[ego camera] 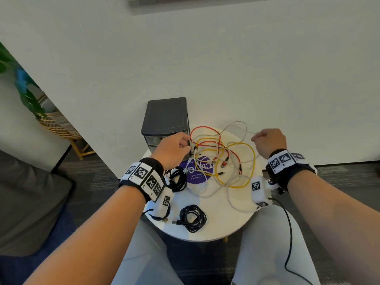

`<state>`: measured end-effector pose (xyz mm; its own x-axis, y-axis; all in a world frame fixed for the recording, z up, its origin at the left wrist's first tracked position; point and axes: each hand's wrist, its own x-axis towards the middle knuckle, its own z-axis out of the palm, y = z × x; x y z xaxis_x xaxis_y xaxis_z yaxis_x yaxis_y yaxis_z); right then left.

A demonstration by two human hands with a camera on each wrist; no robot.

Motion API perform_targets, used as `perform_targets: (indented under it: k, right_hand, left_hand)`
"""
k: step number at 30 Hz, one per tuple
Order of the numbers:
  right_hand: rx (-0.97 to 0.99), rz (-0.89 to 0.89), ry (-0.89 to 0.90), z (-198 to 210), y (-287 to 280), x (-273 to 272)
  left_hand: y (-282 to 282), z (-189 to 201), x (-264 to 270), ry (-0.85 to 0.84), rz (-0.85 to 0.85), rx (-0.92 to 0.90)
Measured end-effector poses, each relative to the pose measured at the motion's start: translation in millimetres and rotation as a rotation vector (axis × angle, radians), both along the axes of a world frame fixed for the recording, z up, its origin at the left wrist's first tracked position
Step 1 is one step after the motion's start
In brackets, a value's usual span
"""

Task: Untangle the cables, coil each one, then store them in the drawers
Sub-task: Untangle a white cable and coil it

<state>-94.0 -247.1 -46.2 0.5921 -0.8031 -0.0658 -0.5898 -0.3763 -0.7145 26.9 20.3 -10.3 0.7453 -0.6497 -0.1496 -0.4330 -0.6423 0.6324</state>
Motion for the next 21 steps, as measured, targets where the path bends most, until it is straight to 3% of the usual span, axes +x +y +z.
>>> perform_targets:
  k: [4,7,11,14,17,21]
  right_hand:
    - [0.310,0.160,-0.531,68.7,31.2,4.9]
    - [0.354,0.341,-0.686,128.2,59.3,5.7]
    - [0.266,0.676,-0.793,194.7,86.1,-0.9]
    - [0.190,0.814,-0.881,227.9,94.1,-6.5]
    - [0.088,0.801,-0.951,238.7,92.6,-8.6]
    - [-0.074,0.550,-0.978,229.4,79.8,-6.3]
  left_hand:
    - [-9.3,8.8,-6.8,0.087,-0.075,-0.014]
    - [-16.2,17.6,-10.4,0.130,-0.025,-0.094]
    - [-22.3,34.6,-20.9,0.205,-0.020,-0.267]
    - [-24.0,42.5,-25.1,0.242,0.010,-0.302]
    - [-19.6,52.8,-34.1,0.333,-0.056,-0.506]
    - [-14.3,66.7,-47.6,0.349,-0.152,-0.627]
